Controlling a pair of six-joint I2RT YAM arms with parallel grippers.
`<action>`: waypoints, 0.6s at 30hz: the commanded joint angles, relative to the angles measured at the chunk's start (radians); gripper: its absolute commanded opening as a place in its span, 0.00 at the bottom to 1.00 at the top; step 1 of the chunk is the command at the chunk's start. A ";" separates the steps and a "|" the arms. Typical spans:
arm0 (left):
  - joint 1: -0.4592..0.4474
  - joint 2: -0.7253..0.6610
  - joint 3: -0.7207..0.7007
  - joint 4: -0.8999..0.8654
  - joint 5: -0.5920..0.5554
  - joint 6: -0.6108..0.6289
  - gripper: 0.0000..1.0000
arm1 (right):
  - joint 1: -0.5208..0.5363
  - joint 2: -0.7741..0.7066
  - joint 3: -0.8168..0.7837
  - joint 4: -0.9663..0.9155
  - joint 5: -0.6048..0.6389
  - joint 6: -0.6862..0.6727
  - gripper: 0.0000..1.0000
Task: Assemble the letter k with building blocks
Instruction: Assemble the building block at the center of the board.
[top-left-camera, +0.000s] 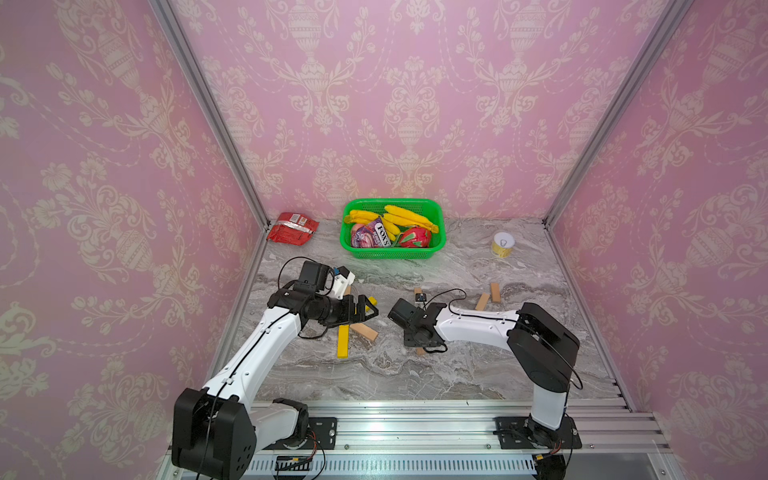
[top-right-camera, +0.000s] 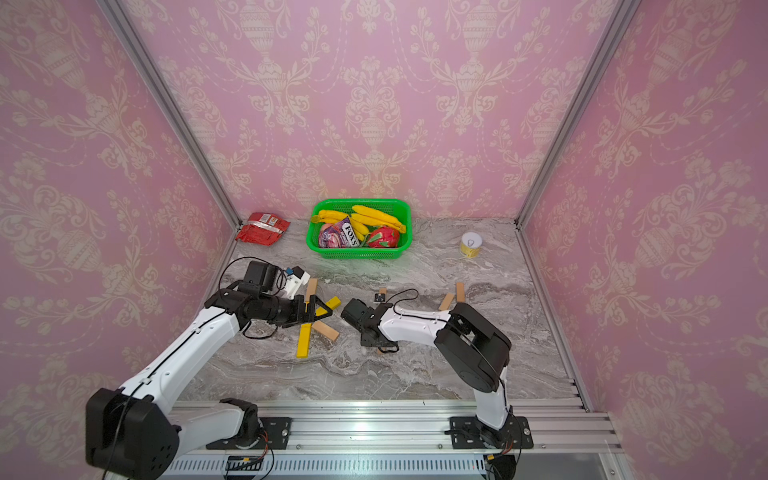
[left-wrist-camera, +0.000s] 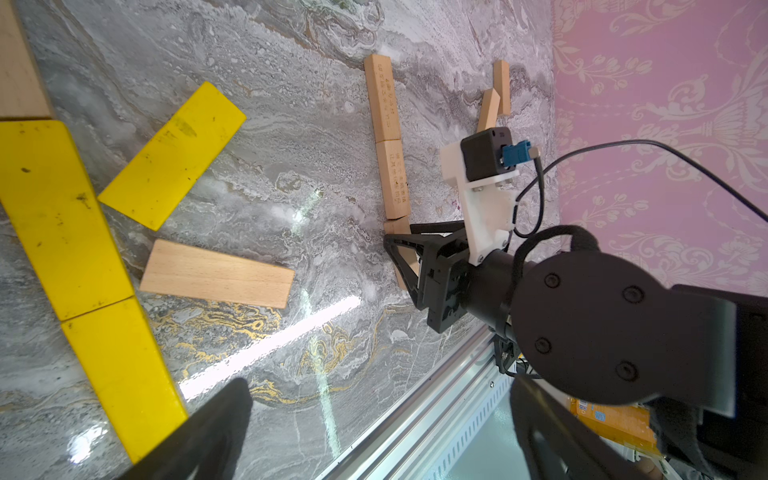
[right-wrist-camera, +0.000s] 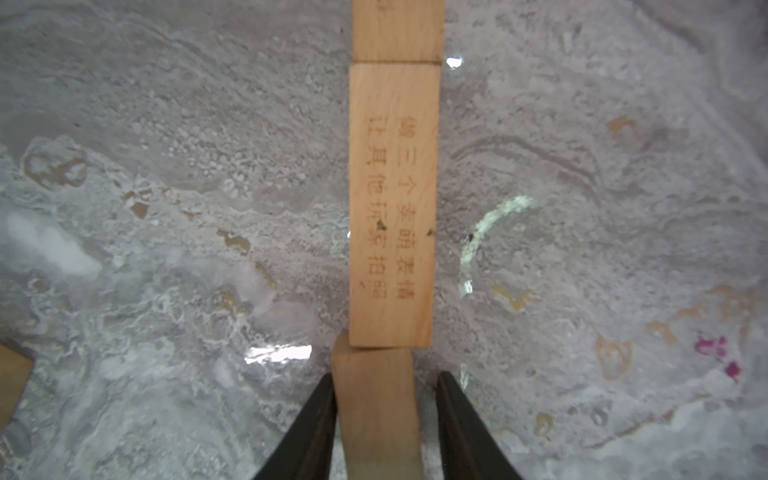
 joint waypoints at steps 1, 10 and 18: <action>0.011 -0.008 -0.017 -0.004 0.022 -0.013 0.99 | -0.010 0.035 -0.044 -0.056 0.016 0.022 0.42; 0.011 -0.006 -0.017 -0.003 0.021 -0.013 0.99 | -0.013 0.034 -0.047 -0.051 0.012 0.022 0.38; 0.011 -0.005 -0.017 -0.002 0.022 -0.011 0.99 | -0.019 0.025 -0.090 -0.054 0.017 0.027 0.45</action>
